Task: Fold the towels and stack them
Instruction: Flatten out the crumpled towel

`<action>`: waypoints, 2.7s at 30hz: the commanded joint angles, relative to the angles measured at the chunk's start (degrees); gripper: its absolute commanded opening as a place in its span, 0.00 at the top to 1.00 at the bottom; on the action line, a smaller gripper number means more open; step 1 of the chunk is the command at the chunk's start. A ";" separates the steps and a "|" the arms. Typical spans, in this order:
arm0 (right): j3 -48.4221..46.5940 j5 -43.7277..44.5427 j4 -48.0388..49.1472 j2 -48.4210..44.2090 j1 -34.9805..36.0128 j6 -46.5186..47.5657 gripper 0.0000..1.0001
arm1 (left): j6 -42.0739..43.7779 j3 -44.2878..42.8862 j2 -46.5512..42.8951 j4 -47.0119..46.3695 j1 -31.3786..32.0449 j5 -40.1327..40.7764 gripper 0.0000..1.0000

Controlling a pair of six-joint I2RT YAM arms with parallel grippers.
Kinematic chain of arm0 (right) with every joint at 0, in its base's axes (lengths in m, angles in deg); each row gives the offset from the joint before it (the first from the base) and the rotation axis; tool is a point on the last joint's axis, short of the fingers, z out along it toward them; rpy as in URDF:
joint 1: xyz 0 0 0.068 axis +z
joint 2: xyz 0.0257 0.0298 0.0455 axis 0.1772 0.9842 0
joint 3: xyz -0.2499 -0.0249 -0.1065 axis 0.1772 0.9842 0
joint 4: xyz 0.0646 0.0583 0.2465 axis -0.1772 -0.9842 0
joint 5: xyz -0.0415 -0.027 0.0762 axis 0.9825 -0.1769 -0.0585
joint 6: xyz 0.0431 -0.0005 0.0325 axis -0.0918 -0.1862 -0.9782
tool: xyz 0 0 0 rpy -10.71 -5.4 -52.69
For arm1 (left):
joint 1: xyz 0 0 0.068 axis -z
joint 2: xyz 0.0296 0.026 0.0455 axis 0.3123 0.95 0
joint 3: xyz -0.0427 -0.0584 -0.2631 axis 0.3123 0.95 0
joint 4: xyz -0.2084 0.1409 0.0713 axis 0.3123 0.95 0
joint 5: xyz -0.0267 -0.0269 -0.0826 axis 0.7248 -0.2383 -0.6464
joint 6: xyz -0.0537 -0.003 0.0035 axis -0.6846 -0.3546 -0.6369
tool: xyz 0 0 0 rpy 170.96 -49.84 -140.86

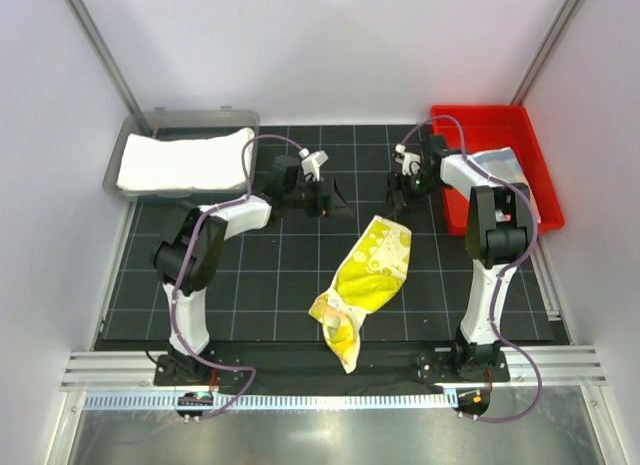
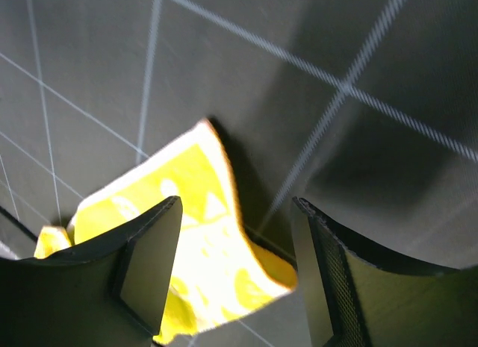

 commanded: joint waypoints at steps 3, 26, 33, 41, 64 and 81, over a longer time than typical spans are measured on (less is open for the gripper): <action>-3.73 -5.26 -10.06 1.60 -1.47 8.24 0.33 | 1.56 0.32 -6.18 -1.85 0.14 2.00 0.18; 13.85 -34.36 6.10 -16.41 3.01 1.03 0.99 | 11.25 -7.67 -1.00 -2.02 -1.88 -19.58 0.20; 10.78 -41.04 0.65 -14.04 3.62 6.65 0.99 | 9.74 -9.43 1.55 -4.31 -0.30 -27.94 0.19; 10.51 -40.61 0.47 -13.08 3.62 6.92 0.99 | 1.51 -11.45 7.26 -12.21 0.67 -32.27 0.34; 17.61 15.90 10.31 -49.60 4.23 -35.87 0.99 | 9.39 -26.06 -12.05 29.70 0.75 -5.22 1.00; 40.95 36.66 13.84 -59.40 25.77 -43.20 0.57 | -2.74 27.92 -35.63 15.20 4.27 24.51 1.00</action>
